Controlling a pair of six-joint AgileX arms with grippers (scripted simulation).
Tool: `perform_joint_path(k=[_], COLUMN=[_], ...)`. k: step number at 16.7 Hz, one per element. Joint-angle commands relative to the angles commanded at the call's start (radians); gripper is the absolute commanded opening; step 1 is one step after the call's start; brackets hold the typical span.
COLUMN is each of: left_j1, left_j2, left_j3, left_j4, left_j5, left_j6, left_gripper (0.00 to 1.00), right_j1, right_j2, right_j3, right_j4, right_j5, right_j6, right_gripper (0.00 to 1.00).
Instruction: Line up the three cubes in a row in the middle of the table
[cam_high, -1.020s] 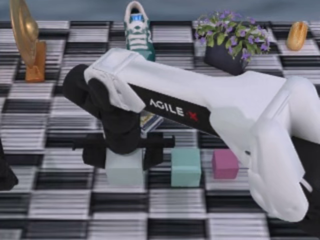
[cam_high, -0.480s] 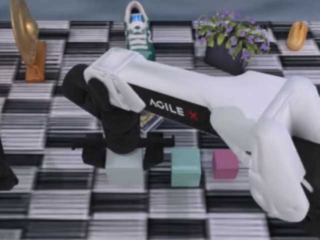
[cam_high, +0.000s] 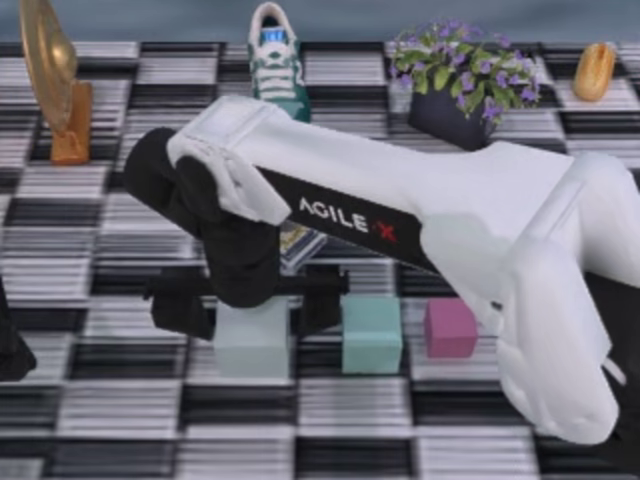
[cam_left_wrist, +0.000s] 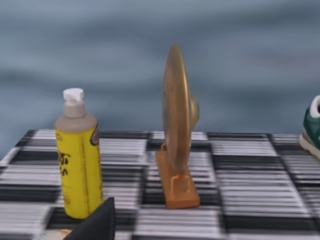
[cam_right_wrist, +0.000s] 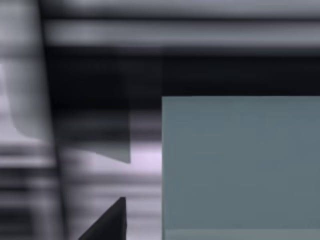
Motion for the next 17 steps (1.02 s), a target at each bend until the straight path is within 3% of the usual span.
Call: perform_joint_path(k=[7,17], left_j1=[0.0,0.0], left_j2=[0.0,0.0], left_j3=[0.0,0.0], left_j4=[0.0,0.0], left_j5=[0.0,0.0], left_j6=[0.0,0.0], left_gripper=[1.0,1.0], right_j1=[-0.002,0.007], right_j2=[0.005,0.067], right_j3=[0.016,0.396], right_j4=[-0.015,-0.328], right_j5=[0.0,0.001], right_j6=[0.001,0.001], right_gripper=[1.0,1.0])
